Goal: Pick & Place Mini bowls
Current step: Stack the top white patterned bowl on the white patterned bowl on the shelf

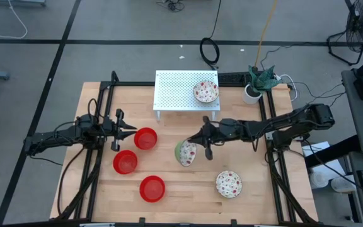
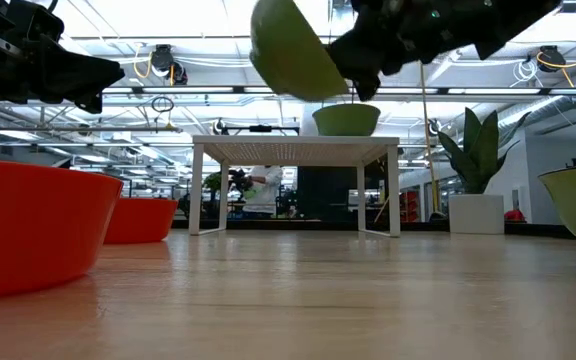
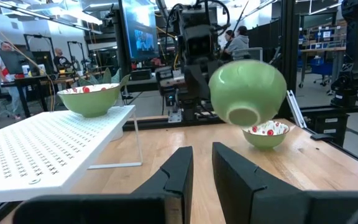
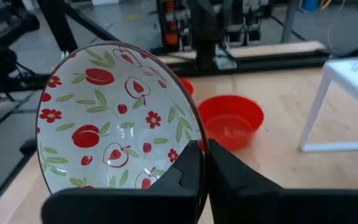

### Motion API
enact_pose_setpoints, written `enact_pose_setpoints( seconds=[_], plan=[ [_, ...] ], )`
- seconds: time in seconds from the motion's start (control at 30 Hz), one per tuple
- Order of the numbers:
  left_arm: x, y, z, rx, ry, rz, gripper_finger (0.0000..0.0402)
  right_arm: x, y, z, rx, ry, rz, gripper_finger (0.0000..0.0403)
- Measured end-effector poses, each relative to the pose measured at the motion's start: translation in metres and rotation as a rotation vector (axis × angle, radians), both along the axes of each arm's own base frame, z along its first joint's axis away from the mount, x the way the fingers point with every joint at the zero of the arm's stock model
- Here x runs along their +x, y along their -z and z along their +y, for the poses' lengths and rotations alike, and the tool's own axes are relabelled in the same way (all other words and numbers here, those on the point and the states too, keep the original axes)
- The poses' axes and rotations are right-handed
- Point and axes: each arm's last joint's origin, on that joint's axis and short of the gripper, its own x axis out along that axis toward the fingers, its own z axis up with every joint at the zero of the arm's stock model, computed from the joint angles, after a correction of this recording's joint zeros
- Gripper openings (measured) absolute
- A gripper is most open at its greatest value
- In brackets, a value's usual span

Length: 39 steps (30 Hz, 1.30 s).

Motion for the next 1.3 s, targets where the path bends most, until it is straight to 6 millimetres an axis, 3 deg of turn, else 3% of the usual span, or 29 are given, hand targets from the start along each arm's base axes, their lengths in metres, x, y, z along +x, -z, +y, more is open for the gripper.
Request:
enact_pose_setpoints(
  seconds=[0.2,0.7,0.97,1.3],
  plan=[
    [0.0,0.0,0.0,0.0,0.0,0.0,0.0065,0.002,-0.004,-0.006,-0.018,-0.063,-0.017,0.0],
    [0.0,0.0,0.0,0.0,0.0,0.0,0.0065,0.0,-0.024,-0.001,0.086,-0.516,-0.211,0.0],
    [0.0,0.0,0.0,0.0,0.0,-0.001,0.0065,0.0,-0.024,0.001,0.097,-0.508,-0.201,0.0],
    [0.0,0.0,0.0,0.0,0.0,0.0,0.0065,0.003,-0.023,-0.006,0.021,-0.239,-0.207,0.0]
  ],
)
